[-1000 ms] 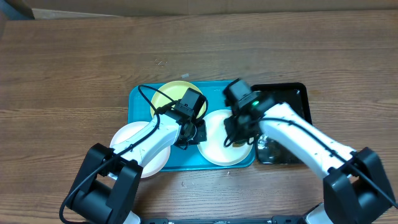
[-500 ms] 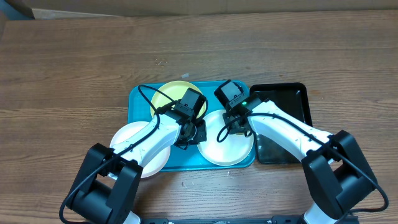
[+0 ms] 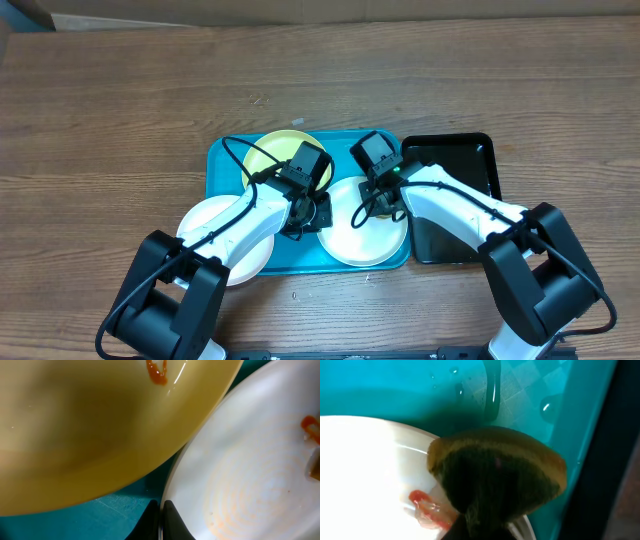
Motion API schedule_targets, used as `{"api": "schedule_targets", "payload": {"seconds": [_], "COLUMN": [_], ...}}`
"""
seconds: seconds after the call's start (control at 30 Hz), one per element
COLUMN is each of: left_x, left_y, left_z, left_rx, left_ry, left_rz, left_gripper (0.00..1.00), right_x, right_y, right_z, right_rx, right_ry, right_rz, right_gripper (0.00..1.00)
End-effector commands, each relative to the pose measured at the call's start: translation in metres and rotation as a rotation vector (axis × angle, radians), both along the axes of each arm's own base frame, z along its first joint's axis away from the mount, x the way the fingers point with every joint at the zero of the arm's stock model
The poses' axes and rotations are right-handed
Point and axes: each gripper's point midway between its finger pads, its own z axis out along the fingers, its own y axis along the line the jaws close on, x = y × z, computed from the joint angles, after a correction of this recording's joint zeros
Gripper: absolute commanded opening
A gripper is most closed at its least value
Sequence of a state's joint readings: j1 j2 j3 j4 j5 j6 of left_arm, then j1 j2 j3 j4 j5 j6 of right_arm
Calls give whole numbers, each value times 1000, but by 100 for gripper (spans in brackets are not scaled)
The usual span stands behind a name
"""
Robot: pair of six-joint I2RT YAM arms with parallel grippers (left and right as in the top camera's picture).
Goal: Clean dirty plates on tray and stack at the side
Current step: 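Scrub the right white plate with the sponge in the right gripper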
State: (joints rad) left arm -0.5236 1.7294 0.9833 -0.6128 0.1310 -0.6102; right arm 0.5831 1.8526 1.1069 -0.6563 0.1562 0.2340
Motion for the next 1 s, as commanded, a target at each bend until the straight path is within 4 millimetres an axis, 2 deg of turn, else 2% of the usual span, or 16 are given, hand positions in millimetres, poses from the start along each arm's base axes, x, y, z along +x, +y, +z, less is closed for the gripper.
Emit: {"api": "schedule_targets", "payload": {"seconds": [0.0,0.1,0.27,0.53,0.73,0.87,0.97], "left_x": [-3,-3,-3,-3,-3,-3,-3], "left_y": [1,1,1,1,1,1,1], "left_z": [-5,-5,-5,-5,-5,-5,-5], "left_rx": [6,5,5,5,5,5,5], "left_ry": [16,15,15,16,15,15,15], "left_rz": [-6,-6,-5,-6,-6,-5,-5], "left_gripper": [4,4,4,4,4,4,5], "right_x": [-17,-26,-47,-49,-62,-74,-66], "right_y": [-4,1,30,32,47,61,67], "right_z": [-17,-24,-23,-22,-17,2,29], "right_rx": [8,45,191,204,283,387,453], "right_ry": [58,92,185,191,232,296,317], "right_rz": [12,30,216,250,395,494,506], "right_gripper": [4,4,4,4,4,4,4]}}
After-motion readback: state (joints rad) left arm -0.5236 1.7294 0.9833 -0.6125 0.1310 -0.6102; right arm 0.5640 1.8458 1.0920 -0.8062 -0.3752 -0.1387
